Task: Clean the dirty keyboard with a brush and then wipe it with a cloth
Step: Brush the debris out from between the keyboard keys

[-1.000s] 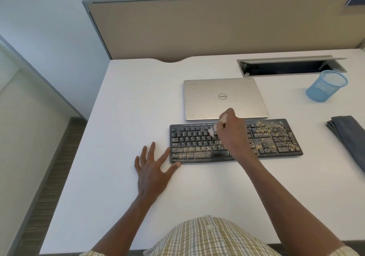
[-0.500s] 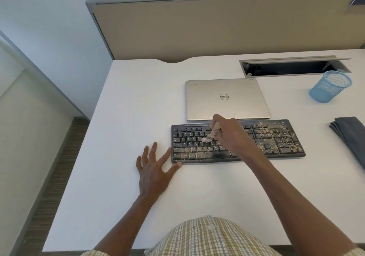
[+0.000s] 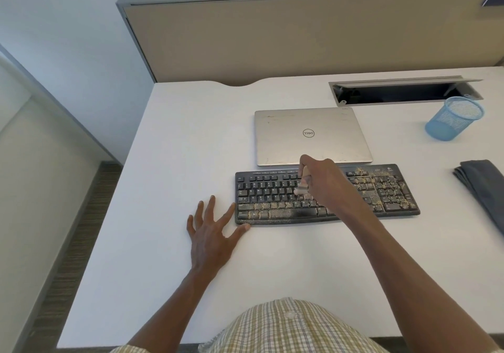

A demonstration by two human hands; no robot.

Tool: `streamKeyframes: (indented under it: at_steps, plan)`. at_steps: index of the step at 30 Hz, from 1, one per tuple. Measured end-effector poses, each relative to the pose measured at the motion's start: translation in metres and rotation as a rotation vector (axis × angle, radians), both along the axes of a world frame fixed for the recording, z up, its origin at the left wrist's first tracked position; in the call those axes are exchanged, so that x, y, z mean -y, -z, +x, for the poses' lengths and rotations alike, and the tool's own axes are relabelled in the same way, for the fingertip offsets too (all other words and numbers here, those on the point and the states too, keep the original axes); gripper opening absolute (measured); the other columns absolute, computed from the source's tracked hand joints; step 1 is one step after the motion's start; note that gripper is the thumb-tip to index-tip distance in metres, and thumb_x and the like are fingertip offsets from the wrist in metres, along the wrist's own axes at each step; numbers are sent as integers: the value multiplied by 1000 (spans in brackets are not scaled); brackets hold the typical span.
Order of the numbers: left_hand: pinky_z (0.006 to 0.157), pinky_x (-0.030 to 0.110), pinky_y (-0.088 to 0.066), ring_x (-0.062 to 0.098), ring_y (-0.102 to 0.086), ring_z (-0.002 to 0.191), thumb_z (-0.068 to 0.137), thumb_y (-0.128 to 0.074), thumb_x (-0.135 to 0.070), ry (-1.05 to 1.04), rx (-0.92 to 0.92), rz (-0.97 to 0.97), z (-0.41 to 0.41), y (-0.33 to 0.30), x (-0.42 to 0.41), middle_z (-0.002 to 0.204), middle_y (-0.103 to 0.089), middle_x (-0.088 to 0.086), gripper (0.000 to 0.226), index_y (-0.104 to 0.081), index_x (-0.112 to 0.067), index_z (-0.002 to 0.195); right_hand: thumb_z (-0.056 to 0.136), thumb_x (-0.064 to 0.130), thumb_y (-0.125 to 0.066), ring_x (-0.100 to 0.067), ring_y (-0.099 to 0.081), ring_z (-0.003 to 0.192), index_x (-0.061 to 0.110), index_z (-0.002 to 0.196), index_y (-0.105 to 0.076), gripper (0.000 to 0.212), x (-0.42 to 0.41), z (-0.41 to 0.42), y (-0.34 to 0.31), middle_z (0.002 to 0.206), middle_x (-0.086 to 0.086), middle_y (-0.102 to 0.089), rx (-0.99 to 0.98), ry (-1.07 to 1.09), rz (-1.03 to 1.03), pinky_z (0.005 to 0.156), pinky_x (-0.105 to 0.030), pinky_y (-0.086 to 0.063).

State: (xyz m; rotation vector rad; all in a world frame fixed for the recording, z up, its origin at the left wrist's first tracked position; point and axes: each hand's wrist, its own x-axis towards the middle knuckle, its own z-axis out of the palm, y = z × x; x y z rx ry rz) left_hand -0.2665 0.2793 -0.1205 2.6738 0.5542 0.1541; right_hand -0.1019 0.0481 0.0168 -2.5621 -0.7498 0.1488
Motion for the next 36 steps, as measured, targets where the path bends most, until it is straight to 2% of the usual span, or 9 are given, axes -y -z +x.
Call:
streamKeyframes:
  at_steps: [3,7,8,13,18,22,25,29,36]
  plan:
    - [124,51,-5,26,-7,156,82,-30,-88,0,2,7,0,1,0,168,-20,3,76,-48,-50,145,90,-8,-49,4,-54,49,3,91,-55,13,-8,-2,-5,67,-2,-60,-42,-34,135,43,-8,-35]
    - [124,51,-5,26,-7,156,82,-32,-88,-2,2,7,0,2,-1,168,-21,3,74,-47,-51,145,89,-7,-51,-2,-52,47,19,89,-50,26,-10,2,15,74,-5,-67,-63,-14,82,42,-19,-37]
    - [124,51,-4,26,-6,156,82,-32,-88,-4,0,5,0,2,-1,168,-20,3,74,-47,-51,145,89,-8,-50,-1,-52,47,19,88,-49,27,-7,2,16,74,-7,-67,-70,11,77,41,-18,-37]
    - [124,50,-2,25,-4,156,82,-31,-89,-3,-9,3,1,1,0,169,-19,2,75,-47,-51,145,89,-8,-50,4,-46,51,7,90,-54,16,-2,-3,3,73,-7,-62,-52,50,110,42,-7,-34]
    - [124,50,-4,24,-5,156,83,-35,-88,-5,2,-1,0,3,0,169,-20,2,73,-46,-51,145,89,-8,-48,-5,-52,52,11,87,-53,20,-7,-3,13,75,-9,-66,-77,55,148,42,-17,-35]
    - [124,51,-4,25,-5,156,82,-31,-88,-4,-4,3,0,1,0,169,-19,2,75,-46,-51,146,92,-1,-55,0,-51,51,7,96,-53,9,5,-2,7,75,-5,-59,-97,148,87,40,-10,-32]
    - [124,52,-5,25,-6,156,83,-32,-88,-3,2,4,0,2,0,168,-20,2,74,-46,-51,145,91,7,-57,-11,-55,57,6,97,-54,7,12,2,8,72,-5,-62,11,266,131,44,-17,-34]
    - [124,51,-4,25,-6,156,84,-37,-86,-4,4,0,0,4,-1,168,-21,2,71,-47,-50,145,91,14,-58,-21,-60,60,7,99,-53,12,5,7,14,74,-7,-62,38,413,271,48,-31,-48]
    - [124,51,-5,25,-6,156,83,-33,-88,-5,5,8,1,3,-1,168,-21,2,74,-47,-50,145,92,9,-55,-21,-57,55,10,90,-45,10,-3,-3,27,63,-3,-55,102,338,117,45,-31,-44]
